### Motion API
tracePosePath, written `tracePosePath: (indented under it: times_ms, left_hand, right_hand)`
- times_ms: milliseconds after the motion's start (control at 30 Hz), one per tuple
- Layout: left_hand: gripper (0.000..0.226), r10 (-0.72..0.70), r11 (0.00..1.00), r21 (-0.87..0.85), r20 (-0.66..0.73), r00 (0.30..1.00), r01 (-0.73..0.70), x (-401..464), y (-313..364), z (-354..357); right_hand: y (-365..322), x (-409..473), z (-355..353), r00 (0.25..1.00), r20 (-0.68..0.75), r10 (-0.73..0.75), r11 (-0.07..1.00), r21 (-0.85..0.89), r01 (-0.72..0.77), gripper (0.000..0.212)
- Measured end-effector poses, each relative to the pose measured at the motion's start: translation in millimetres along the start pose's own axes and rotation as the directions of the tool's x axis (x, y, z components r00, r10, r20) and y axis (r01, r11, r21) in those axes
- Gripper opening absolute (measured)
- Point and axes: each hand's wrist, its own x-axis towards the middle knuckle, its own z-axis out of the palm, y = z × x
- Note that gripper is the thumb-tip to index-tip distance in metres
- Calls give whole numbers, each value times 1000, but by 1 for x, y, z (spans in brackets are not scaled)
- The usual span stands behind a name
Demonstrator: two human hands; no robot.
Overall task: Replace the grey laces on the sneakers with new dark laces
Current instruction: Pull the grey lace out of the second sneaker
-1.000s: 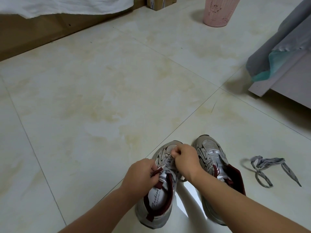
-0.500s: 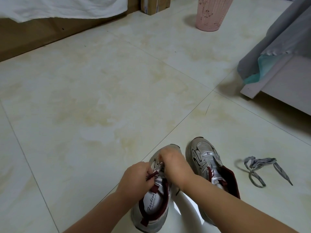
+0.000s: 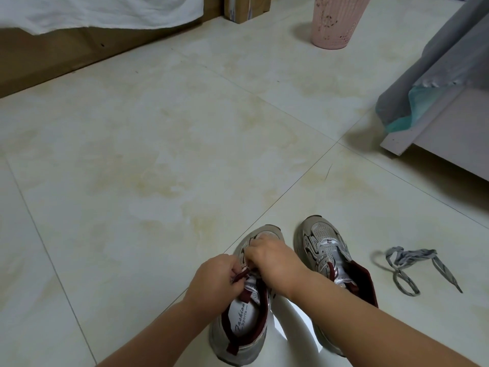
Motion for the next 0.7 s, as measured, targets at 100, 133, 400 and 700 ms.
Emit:
tracePosePath:
  times_ms: [100,133,400,700]
  left_hand:
    - [32,-4,1000,0,2,1000,4,-1,1,0]
    - [32,-3,1000,-3,1,1000,3,-2,1,0]
    - [35,18,1000,24,17,1000,-19,-2,3,0]
    - [33,-1,1000,6,20,1000,1,-3,0,2]
  right_hand:
    - [4,-2,-3,963,-109,246,953,208,-220,18]
    - [7,-2,-5,922,-122,367,894,321,-313,18]
    - [3,-5,0,990,-143,12,993,-113,-28,33]
    - [7,2,-2,942,-26,335,891,335,-308,20]
